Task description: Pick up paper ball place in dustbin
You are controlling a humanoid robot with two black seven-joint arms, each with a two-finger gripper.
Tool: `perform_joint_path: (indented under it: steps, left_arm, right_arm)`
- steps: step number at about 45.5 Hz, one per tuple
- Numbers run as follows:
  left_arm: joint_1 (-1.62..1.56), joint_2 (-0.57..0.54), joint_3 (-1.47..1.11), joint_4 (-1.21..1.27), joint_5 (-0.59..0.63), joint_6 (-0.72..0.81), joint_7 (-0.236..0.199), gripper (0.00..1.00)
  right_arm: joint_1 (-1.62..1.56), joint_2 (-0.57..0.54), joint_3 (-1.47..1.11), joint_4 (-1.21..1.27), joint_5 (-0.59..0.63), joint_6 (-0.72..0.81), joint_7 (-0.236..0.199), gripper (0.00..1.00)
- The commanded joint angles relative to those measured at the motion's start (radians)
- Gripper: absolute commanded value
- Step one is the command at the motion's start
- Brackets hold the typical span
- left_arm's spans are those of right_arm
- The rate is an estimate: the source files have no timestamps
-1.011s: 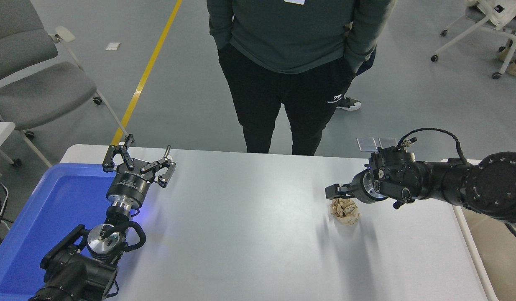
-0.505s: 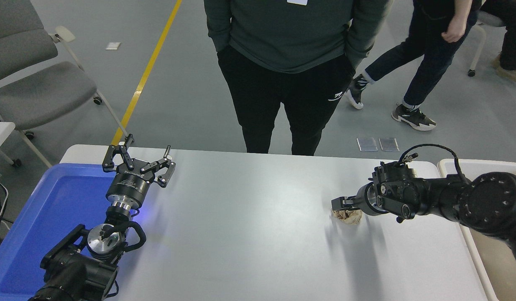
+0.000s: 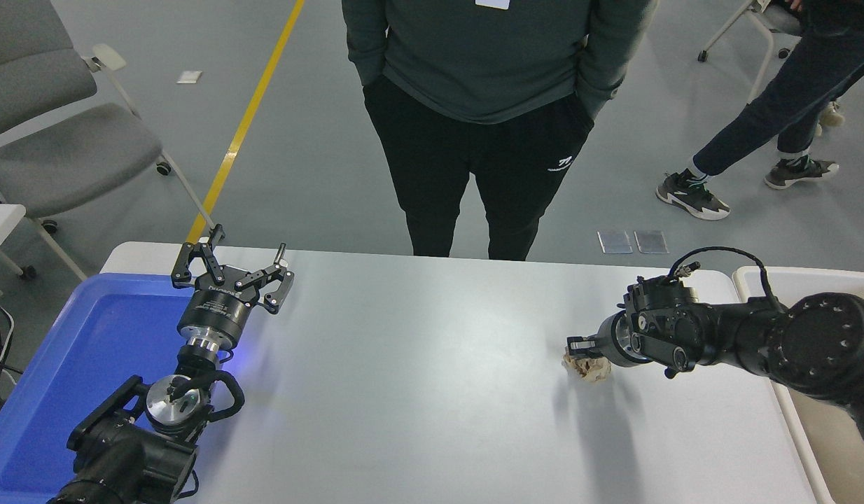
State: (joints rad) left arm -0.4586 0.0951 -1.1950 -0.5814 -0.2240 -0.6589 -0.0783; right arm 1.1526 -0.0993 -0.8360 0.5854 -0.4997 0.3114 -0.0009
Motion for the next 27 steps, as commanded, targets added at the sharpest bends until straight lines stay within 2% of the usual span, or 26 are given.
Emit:
perform_joint_path:
  steps: [1, 17, 22, 27]
  left_arm:
    - [0.000, 0.000, 0.000, 0.000, 0.000, 0.001, 0.000, 0.99]
    - [0.000, 0.000, 0.000, 0.000, 0.000, -0.001, 0.000, 0.99]
    - [0.000, 0.000, 0.000, 0.000, 0.000, -0.001, 0.000, 0.99]
    - [0.000, 0.000, -0.002, 0.000, 0.000, -0.001, 0.000, 0.99]
  right_arm:
    - [0.111, -0.097, 0.003, 0.108, 0.003, 0.050, 0.004, 0.00]
    - [0.640, -0.430, -0.034, 0.520, -0.036, 0.270, -0.007, 0.00]
    - [0.835, -0.491, -0.097, 0.620, -0.054, 0.359, -0.008, 0.00]
    - [0.972, -0.502, -0.132, 0.654, -0.052, 0.446, -0.010, 0.00]
